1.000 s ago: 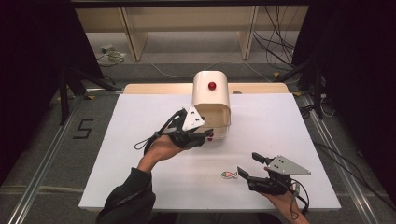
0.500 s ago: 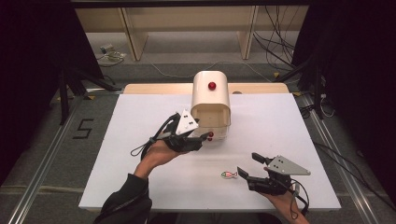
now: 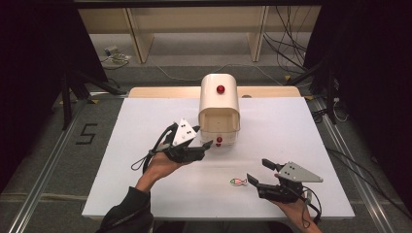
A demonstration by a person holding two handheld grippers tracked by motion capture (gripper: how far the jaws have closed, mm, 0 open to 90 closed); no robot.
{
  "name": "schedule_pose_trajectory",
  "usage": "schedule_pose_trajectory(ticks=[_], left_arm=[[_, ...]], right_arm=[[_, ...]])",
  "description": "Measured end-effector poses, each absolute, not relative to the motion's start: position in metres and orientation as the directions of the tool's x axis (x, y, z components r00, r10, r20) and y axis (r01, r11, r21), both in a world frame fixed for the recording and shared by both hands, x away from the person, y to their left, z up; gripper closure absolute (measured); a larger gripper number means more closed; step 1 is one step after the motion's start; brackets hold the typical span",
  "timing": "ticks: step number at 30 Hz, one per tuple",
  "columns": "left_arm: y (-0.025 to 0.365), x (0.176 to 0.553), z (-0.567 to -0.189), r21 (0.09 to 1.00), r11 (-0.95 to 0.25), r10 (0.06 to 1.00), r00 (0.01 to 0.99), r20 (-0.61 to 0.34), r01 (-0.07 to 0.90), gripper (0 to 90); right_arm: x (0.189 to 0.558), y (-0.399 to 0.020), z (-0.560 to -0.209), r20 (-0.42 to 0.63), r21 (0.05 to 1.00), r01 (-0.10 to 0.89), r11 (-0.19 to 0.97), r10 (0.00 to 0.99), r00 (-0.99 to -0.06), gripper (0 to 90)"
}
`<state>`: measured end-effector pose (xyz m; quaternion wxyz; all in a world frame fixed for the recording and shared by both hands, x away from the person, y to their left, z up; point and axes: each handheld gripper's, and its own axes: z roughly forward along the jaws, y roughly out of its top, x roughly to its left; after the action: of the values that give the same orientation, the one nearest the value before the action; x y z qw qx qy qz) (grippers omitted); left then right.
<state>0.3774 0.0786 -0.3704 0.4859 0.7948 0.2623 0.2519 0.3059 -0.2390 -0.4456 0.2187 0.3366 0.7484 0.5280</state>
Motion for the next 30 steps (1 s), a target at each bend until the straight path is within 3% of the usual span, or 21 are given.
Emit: schedule_pose_trajectory(ticks=[10, 30], left_arm=[[0.086, 0.371, -0.376, 0.924, -0.341, 0.675, 0.729, 0.110, 0.176, 30.4], [0.101, 0.355, -0.389, 0.954, -0.251, 0.704, 0.707, 0.065, 0.162, 26.3]], right_arm=[[0.305, -0.239, -0.445, 0.027, 0.938, 0.271, 0.217, 0.733, -0.679, 25.6], [0.305, -0.239, -0.445, 0.027, 0.936, 0.274, 0.220, 0.732, -0.680, 25.6]])
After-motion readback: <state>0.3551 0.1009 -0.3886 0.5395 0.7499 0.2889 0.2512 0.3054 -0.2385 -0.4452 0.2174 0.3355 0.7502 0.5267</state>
